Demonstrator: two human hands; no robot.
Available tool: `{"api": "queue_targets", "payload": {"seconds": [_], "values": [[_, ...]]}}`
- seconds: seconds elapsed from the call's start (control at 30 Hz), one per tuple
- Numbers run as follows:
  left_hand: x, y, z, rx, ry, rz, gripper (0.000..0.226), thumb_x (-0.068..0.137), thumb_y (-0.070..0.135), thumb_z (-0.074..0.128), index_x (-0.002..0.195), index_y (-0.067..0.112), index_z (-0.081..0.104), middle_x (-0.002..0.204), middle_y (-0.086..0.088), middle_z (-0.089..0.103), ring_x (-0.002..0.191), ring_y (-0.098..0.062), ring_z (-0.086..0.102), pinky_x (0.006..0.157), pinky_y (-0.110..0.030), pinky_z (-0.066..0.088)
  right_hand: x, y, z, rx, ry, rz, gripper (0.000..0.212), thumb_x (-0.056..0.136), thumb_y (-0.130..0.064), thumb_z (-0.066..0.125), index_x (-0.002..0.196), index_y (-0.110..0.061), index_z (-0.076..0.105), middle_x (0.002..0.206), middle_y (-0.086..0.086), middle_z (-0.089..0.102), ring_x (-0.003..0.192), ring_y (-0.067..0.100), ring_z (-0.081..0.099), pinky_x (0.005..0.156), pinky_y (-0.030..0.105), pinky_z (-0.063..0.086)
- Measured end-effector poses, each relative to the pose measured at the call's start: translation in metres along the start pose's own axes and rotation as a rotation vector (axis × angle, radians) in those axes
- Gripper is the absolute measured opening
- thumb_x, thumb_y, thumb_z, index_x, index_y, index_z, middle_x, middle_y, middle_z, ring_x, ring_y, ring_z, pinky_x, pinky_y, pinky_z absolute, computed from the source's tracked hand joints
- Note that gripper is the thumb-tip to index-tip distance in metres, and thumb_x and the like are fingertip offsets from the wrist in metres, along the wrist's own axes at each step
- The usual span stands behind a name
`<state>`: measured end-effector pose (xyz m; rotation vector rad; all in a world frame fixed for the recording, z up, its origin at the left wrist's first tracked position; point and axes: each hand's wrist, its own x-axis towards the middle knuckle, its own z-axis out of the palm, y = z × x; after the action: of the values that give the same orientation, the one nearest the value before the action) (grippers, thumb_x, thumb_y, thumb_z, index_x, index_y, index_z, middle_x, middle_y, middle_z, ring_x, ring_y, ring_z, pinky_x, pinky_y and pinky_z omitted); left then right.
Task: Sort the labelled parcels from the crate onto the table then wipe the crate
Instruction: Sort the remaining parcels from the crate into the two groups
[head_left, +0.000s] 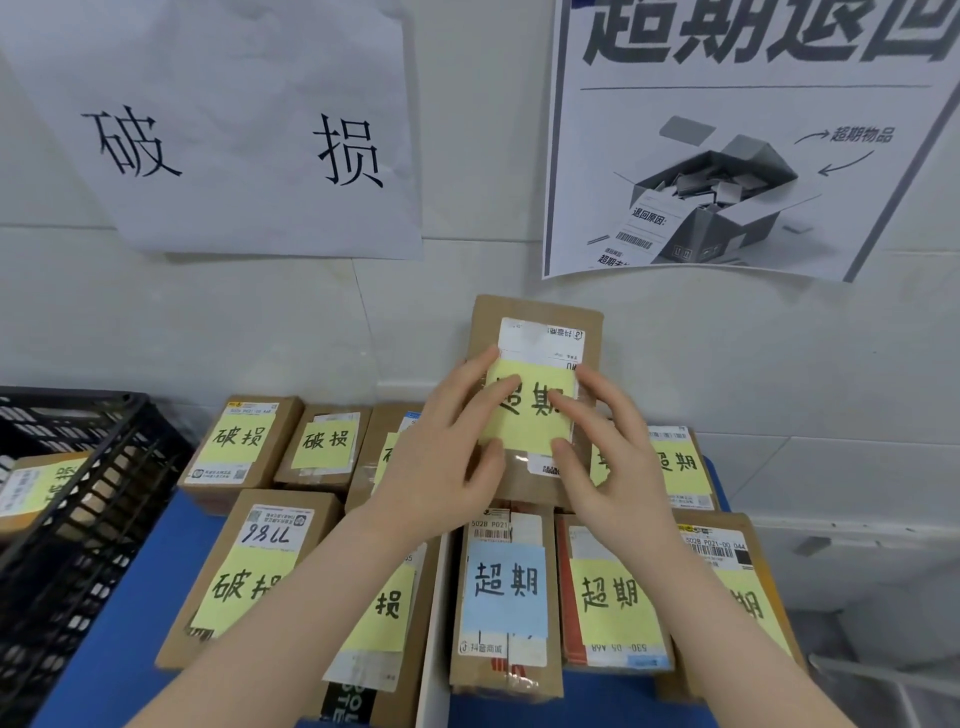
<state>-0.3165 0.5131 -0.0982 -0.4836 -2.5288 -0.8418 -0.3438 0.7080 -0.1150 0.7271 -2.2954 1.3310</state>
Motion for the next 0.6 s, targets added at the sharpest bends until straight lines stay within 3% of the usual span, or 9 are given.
{"api": "queue_targets", "payload": {"seconds": [0.1, 0.17, 0.27, 0.4, 0.47, 0.53, 0.6], "values": [[-0.001, -0.01, 0.013, -0.024, 0.012, 0.029, 0.055, 0.088, 0.012, 0.048, 0.143, 0.011, 0.043, 0.159, -0.002, 0.018, 0.146, -0.024, 0.024, 0.091, -0.032, 0.051, 0.002, 0.013, 0.009, -0.049, 0.005, -0.049, 0.039, 0.088, -0.011, 0.059, 0.127, -0.013, 0.062, 0.147, 0.002, 0.04, 0.133, 0.021, 0.041, 0.107, 0.028, 0.036], [-0.003, -0.015, 0.02, -0.032, 0.002, 0.015, 0.056, 0.087, 0.009, 0.048, 0.142, 0.011, 0.043, 0.159, -0.002, 0.017, 0.147, -0.024, 0.021, 0.096, -0.035, 0.049, 0.0, 0.019, 0.014, -0.086, 0.003, -0.06, 0.04, 0.087, -0.007, 0.061, 0.126, -0.013, 0.063, 0.146, 0.004, 0.041, 0.13, 0.022, 0.042, 0.106, 0.024, 0.033], [-0.009, -0.021, 0.025, -0.042, -0.031, -0.009, 0.056, 0.086, 0.012, 0.045, 0.142, 0.012, 0.043, 0.159, 0.001, 0.018, 0.145, -0.019, 0.025, 0.095, -0.028, 0.047, -0.006, 0.023, 0.02, -0.105, -0.027, -0.021, 0.041, 0.086, -0.006, 0.061, 0.126, -0.015, 0.063, 0.146, 0.003, 0.041, 0.131, 0.019, 0.04, 0.106, 0.012, 0.025], [-0.012, -0.027, 0.029, -0.046, -0.057, -0.032, 0.056, 0.086, 0.015, 0.042, 0.142, 0.014, 0.043, 0.159, 0.003, 0.019, 0.142, -0.015, 0.029, 0.093, -0.026, 0.047, -0.013, 0.027, 0.023, -0.078, -0.063, 0.043, 0.043, 0.087, -0.006, 0.06, 0.129, -0.019, 0.061, 0.148, -0.002, 0.039, 0.134, 0.017, 0.037, 0.105, 0.01, 0.026], [-0.016, -0.029, 0.03, -0.06, -0.075, -0.075, 0.055, 0.087, 0.019, 0.043, 0.142, 0.018, 0.043, 0.158, 0.01, 0.017, 0.135, -0.011, 0.039, 0.083, -0.019, 0.047, -0.016, 0.03, 0.023, -0.054, -0.086, 0.093, 0.043, 0.088, -0.013, 0.058, 0.13, -0.023, 0.06, 0.147, -0.006, 0.039, 0.135, 0.014, 0.037, 0.108, 0.023, 0.034], [-0.023, -0.03, 0.032, -0.071, -0.099, -0.115, 0.054, 0.088, 0.02, 0.047, 0.142, 0.023, 0.042, 0.158, 0.015, 0.016, 0.122, -0.012, 0.05, 0.078, -0.004, 0.036, -0.021, 0.031, 0.024, -0.039, -0.108, 0.124, 0.042, 0.089, -0.018, 0.057, 0.131, -0.025, 0.059, 0.147, -0.008, 0.039, 0.136, 0.012, 0.036, 0.109, 0.036, 0.037], [-0.027, -0.031, 0.034, -0.082, -0.102, -0.137, 0.055, 0.088, 0.02, 0.048, 0.142, 0.024, 0.043, 0.157, 0.018, 0.016, 0.115, -0.011, 0.053, 0.074, 0.0, 0.033, -0.025, 0.032, 0.024, -0.027, -0.112, 0.137, 0.042, 0.089, -0.018, 0.057, 0.13, -0.025, 0.059, 0.147, -0.009, 0.039, 0.137, 0.012, 0.036, 0.11, 0.037, 0.037]]}}
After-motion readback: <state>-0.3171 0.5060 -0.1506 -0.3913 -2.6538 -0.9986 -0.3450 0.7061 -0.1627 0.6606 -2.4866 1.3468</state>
